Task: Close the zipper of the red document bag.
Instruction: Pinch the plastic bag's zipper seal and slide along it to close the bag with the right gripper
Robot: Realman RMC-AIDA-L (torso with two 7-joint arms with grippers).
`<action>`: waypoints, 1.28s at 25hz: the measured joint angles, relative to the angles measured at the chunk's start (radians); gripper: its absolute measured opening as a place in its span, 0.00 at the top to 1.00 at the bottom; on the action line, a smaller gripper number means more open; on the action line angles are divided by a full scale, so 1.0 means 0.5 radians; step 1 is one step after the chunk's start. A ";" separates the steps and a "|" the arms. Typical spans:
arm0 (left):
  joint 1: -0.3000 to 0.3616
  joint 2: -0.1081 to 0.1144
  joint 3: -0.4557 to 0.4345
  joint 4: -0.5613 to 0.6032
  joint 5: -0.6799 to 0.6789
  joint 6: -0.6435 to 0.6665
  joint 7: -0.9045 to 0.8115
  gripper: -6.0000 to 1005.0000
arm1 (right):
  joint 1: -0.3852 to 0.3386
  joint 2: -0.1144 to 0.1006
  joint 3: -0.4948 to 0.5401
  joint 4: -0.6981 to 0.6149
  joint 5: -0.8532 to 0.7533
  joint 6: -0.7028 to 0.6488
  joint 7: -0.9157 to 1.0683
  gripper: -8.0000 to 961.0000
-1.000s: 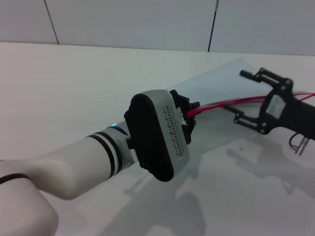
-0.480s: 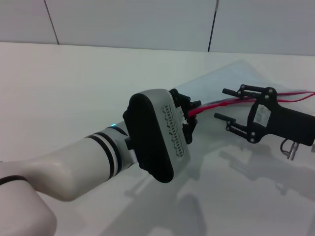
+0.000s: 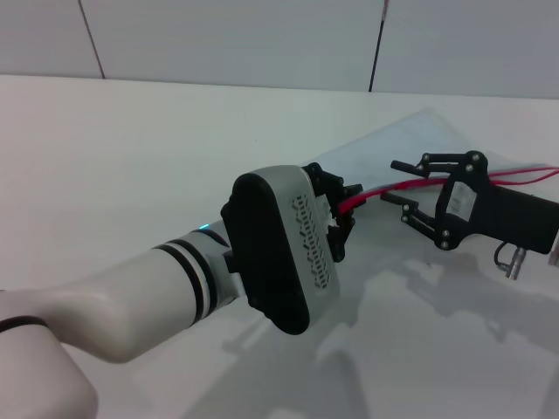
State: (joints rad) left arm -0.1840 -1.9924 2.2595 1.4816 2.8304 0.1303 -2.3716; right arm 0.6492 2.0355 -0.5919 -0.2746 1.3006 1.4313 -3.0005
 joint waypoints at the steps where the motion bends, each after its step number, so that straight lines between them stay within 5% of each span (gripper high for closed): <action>1: 0.000 0.000 0.000 0.001 0.000 0.000 0.000 0.94 | 0.000 0.000 0.000 0.000 0.000 0.000 0.000 0.60; 32: 0.000 0.001 -0.001 0.004 0.001 0.000 0.000 0.94 | -0.001 0.000 -0.105 -0.031 0.000 -0.050 -0.003 0.93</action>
State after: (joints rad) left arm -0.1840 -1.9921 2.2590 1.4834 2.8307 0.1305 -2.3715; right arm 0.6488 2.0356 -0.6443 -0.2899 1.3007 1.4064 -3.0020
